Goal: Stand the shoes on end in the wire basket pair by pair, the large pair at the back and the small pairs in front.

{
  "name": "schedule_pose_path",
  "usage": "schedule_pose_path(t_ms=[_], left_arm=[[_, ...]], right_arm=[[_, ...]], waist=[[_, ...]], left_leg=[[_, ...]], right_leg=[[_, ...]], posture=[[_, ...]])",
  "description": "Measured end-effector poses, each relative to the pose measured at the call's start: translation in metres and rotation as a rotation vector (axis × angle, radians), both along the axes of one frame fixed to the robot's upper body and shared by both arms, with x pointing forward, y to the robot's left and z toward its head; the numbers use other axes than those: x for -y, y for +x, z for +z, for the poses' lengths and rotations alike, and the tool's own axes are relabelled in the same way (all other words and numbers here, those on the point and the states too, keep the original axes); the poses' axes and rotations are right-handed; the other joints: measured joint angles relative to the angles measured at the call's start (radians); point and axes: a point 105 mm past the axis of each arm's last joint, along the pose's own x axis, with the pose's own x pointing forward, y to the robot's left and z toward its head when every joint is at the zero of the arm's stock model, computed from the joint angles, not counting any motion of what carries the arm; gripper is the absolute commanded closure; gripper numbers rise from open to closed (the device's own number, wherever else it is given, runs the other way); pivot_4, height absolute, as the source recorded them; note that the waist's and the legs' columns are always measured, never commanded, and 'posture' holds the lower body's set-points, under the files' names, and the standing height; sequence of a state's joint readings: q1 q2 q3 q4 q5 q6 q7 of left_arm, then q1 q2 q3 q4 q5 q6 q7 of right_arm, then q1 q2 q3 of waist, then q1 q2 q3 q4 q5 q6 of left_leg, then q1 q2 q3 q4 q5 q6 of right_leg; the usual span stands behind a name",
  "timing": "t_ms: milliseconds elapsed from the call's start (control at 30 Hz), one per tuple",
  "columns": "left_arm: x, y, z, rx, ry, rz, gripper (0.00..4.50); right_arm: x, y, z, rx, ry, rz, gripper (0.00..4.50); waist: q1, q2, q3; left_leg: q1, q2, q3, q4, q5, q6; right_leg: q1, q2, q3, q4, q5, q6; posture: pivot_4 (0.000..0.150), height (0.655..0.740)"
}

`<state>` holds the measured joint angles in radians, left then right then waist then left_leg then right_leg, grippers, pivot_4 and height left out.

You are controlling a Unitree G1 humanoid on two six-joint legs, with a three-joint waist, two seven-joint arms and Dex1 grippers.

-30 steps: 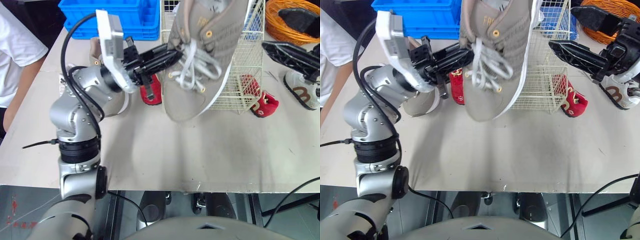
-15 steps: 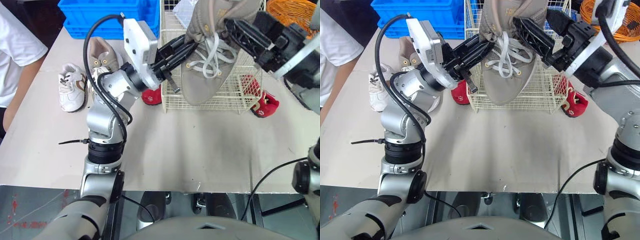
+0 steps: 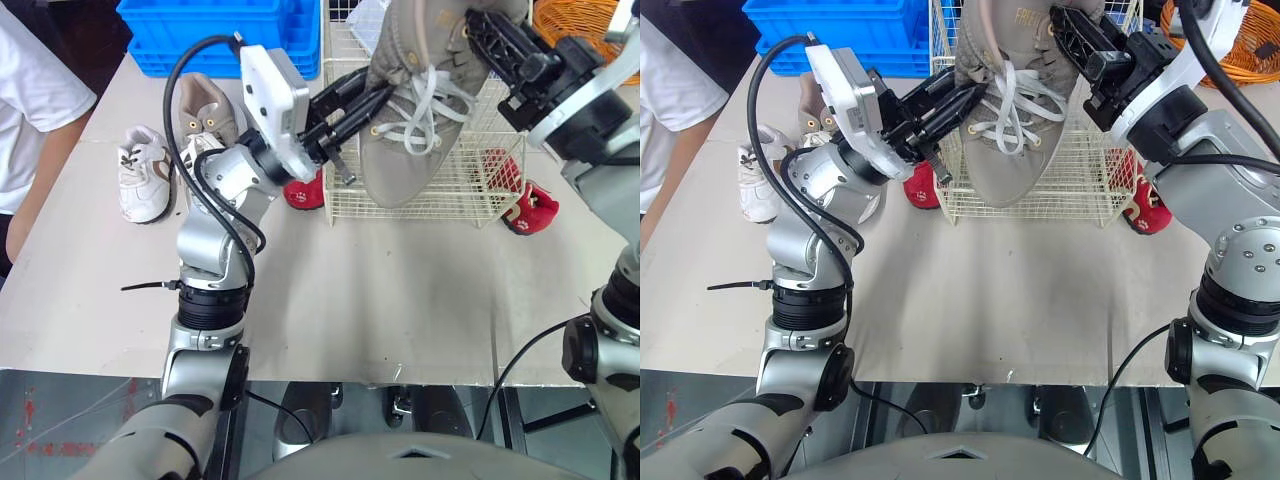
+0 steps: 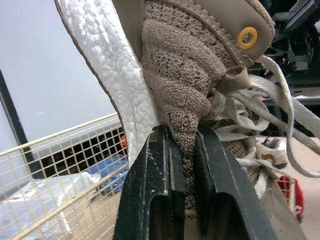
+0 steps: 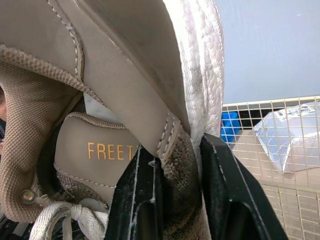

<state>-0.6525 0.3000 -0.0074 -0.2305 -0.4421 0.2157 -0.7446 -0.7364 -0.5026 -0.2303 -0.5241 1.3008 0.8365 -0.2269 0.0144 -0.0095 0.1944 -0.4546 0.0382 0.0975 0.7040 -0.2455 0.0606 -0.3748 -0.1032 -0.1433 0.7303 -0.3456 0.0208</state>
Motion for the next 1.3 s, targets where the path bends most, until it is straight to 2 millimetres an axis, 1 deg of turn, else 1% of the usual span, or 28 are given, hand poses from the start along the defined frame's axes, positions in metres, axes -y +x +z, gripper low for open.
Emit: schedule_pose_path(t_ms=[33,100,167,200,300,333,367,467,567,667,833,900,1033,1133,1200,1300], left_arm=[[0.0,-0.001,-0.001,-0.01,0.001,-0.016,2.18],[-0.001,-0.001,-0.001,-0.019,0.011,-0.029,1.31],[-0.005,-0.001,-0.001,-0.018,0.015,-0.022,0.33],[-0.006,-0.001,0.0,-0.018,0.013,-0.021,0.06],[-0.013,-0.002,0.002,-0.024,0.01,-0.028,0.06],[-0.016,-0.002,0.004,-0.032,0.006,-0.032,0.06],[-0.018,-0.003,0.004,-0.039,0.002,-0.039,0.06],[-0.027,-0.006,0.007,-0.068,0.009,-0.05,0.06],[-0.043,-0.011,0.007,-0.144,0.087,-0.063,0.06],[-0.051,-0.014,0.01,-0.197,0.118,-0.069,0.06],[-0.056,-0.019,0.015,-0.281,0.154,-0.072,0.06],[-0.059,-0.021,0.02,-0.299,0.148,-0.069,0.06],[-0.057,-0.026,0.018,-0.336,0.174,-0.092,0.06],[-0.058,-0.026,0.018,-0.334,0.179,-0.076,0.06],[-0.06,-0.022,0.021,-0.315,0.182,-0.025,0.06],[-0.066,-0.015,0.027,-0.256,0.183,0.072,0.06]], right_arm=[[0.0,0.0,0.0,0.001,0.001,0.0,4.23],[0.0,0.0,0.001,0.004,0.009,0.002,4.23],[-0.001,0.0,0.006,0.014,0.03,0.011,4.23],[-0.001,0.0,0.011,0.02,0.045,0.016,4.23],[0.007,0.0,0.035,0.081,0.118,0.002,4.23],[0.012,0.0,0.046,0.116,0.151,-0.015,4.23],[0.017,0.0,0.052,0.138,0.174,-0.032,4.23],[0.028,0.008,0.065,0.191,0.225,-0.089,4.23],[0.048,0.02,0.081,0.32,0.279,-0.198,4.23],[0.055,0.026,0.085,0.407,0.294,-0.226,4.23],[0.065,0.042,0.079,0.508,0.242,-0.259,4.23],[0.067,0.051,0.072,0.525,0.209,-0.255,4.23],[0.063,0.068,0.052,0.523,0.134,-0.244,4.23],[0.064,0.077,0.038,0.509,0.088,-0.252,4.23],[0.065,0.084,0.028,0.498,0.049,-0.265,4.23],[0.063,0.088,0.02,0.499,0.008,-0.262,4.23]], waist=[[0.0,0.0,0.0],[-0.001,0.0,0.0],[-0.001,0.0,0.0],[-0.002,0.0,0.0],[-0.002,0.0,0.0],[-0.002,0.0,0.0],[-0.001,0.0,0.0],[-0.002,0.0,0.0],[-0.004,0.0,0.0],[-0.005,0.0,0.0],[-0.003,0.0,0.0],[-0.004,0.0,0.0],[-0.007,0.001,0.0],[-0.007,0.001,0.0],[-0.006,0.001,0.0],[-0.004,0.001,0.0]], left_leg=[[0.0,0.0,0.0,0.0,0.0,0.0],[0.0,0.0,0.0,0.0,0.0,0.0],[0.0,0.0,0.0,0.0,0.0,0.0],[0.0,0.0,0.0,0.0,0.0,0.0],[0.0,0.0,0.001,0.0,0.0,0.0],[0.0,0.0,0.001,-0.001,0.0,0.0],[0.0,0.0,0.001,-0.001,0.0,0.0],[0.0,0.0,0.001,-0.001,0.0,0.0],[0.0,0.0,0.002,-0.001,0.0,0.0],[0.0,0.0,0.002,-0.002,0.0,0.0],[0.0,0.0,0.002,-0.002,0.0,0.0],[0.0,0.0,0.002,-0.002,0.0,0.0],[0.0,0.0,0.002,-0.002,0.0,0.0],[0.0,0.0,0.002,-0.002,0.0,0.0],[0.0,0.0,0.002,-0.002,0.0,0.0],[0.0,0.0,0.002,-0.002,0.0,0.0]], right_leg=[[0.0,0.0,0.0,0.0,0.0,0.0],[0.0,0.0,0.0,0.0,0.0,0.0],[0.0,0.0,0.0,0.0,0.0,0.0],[-0.001,0.0,0.0,0.0,0.0,0.0],[-0.001,0.0,0.001,0.0,0.0,0.0],[-0.001,0.0,0.001,0.0,0.0,0.0],[-0.002,0.0,0.001,0.0,0.0,0.0],[-0.002,0.0,0.001,0.0,0.0,0.0],[-0.003,0.001,0.002,0.0,0.0,0.0],[-0.003,0.001,0.003,0.0,0.0,0.0],[-0.003,0.001,0.003,0.0,0.0,0.0],[-0.003,0.001,0.003,0.0,0.0,0.0],[-0.003,0.001,0.003,0.0,0.0,0.0],[-0.003,0.001,0.003,0.0,0.0,0.0],[-0.003,0.001,0.003,0.0,0.0,0.0],[-0.003,0.001,0.003,0.0,0.0,0.0]], posture=[[0.15,0.686],[0.15,0.686],[0.15,0.686],[0.15,0.686],[0.15,0.686],[0.15,0.686],[0.15,0.686],[0.15,0.686],[0.15,0.686],[0.15,0.686],[0.15,0.686],[0.15,0.686],[0.15,0.686],[0.15,0.686],[0.15,0.686],[0.15,0.686]])
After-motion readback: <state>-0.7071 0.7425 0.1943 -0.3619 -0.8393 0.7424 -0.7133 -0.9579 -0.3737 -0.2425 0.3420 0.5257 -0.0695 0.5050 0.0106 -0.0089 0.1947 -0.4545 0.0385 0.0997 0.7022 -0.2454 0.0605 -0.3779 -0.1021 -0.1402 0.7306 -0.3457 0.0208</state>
